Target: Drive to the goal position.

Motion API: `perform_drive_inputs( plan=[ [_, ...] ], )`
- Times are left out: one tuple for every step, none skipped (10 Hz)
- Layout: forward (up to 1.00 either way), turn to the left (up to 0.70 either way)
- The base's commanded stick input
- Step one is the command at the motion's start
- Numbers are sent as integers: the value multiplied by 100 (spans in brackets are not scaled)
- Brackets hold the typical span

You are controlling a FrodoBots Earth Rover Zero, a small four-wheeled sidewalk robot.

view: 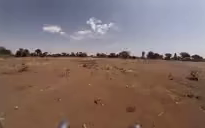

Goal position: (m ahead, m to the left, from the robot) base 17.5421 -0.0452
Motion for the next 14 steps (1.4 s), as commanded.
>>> perform_drive_inputs(
  plan=[
    [70, 0],
    [70, 0],
    [70, 0],
    [70, 0],
    [70, 0],
    [70, 0],
    [70, 0],
    [70, 0],
    [70, 0],
    [70, 0],
    [70, 0],
    [70, 0],
    [70, 0],
    [70, 0]
  ],
)
